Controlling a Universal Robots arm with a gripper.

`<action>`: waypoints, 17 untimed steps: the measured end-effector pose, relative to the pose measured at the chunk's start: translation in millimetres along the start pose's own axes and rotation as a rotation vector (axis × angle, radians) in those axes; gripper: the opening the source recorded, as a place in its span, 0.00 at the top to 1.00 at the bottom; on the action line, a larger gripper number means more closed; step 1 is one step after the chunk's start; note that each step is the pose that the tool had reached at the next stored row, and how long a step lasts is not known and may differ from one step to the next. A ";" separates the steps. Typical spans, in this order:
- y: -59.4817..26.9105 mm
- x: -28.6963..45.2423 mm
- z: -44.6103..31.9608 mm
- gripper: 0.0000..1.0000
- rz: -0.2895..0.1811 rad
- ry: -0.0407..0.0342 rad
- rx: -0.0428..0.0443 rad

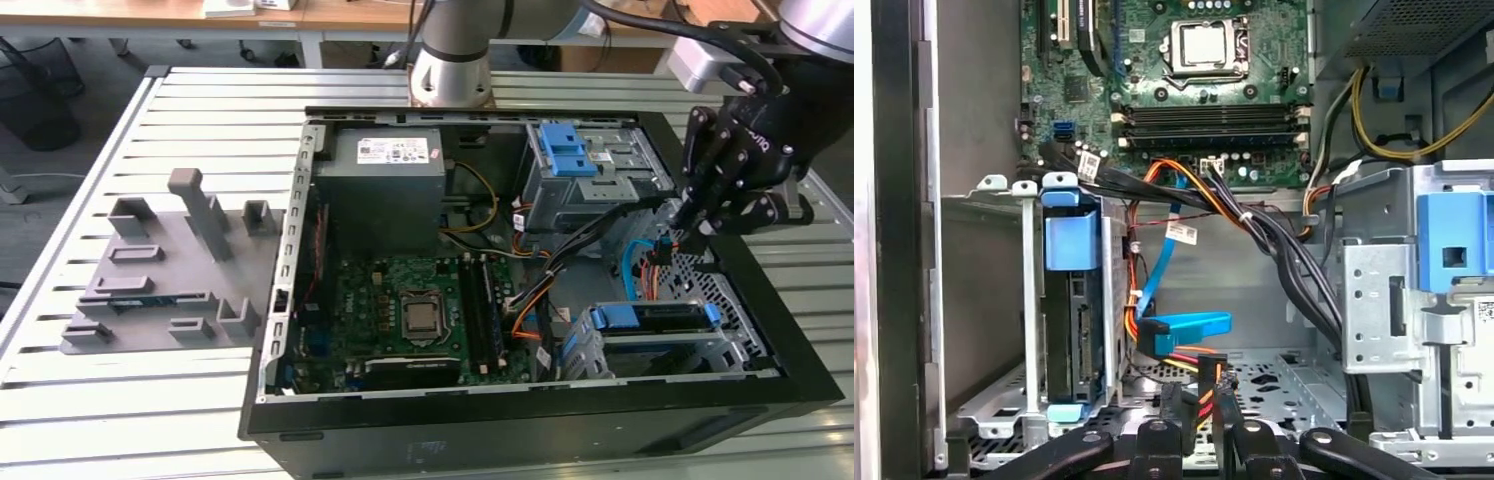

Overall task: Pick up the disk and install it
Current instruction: 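Insert the first disk wire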

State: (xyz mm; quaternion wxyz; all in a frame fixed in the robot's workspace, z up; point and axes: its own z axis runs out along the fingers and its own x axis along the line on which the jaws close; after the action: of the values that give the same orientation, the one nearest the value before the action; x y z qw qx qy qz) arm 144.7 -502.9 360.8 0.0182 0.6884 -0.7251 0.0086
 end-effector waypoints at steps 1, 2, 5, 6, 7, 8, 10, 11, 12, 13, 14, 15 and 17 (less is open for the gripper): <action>-0.1 -1.1 0.4 0.73 0.000 0.0114 0.0006; -0.1 -2.2 0.9 0.73 0.000 0.0227 0.0012; -0.2 -5.0 2.3 0.73 0.001 0.0521 0.0027; -0.2 -5.9 2.9 0.73 0.001 0.0604 0.0031; -0.2 -6.7 3.3 0.73 0.001 0.0679 0.0035; -0.2 -7.4 3.7 0.73 0.001 0.0752 0.0039; -0.3 -8.4 3.9 0.73 0.002 0.0870 0.0045; -0.3 -8.7 4.2 0.73 0.002 0.0918 0.0047; -0.3 -8.8 4.6 0.73 0.002 0.0959 0.0050; -0.3 -8.9 5.1 0.73 0.002 0.1000 0.0052; -0.3 -9.0 5.7 0.73 0.002 0.1028 0.0053; -0.3 -9.0 6.4 0.73 0.002 0.1031 0.0053; -0.4 -9.1 6.9 0.73 0.002 0.1033 0.0053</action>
State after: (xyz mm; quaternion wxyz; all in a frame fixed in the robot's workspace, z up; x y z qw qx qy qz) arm 145.5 -494.1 353.6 0.0538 0.6863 -0.7238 0.0460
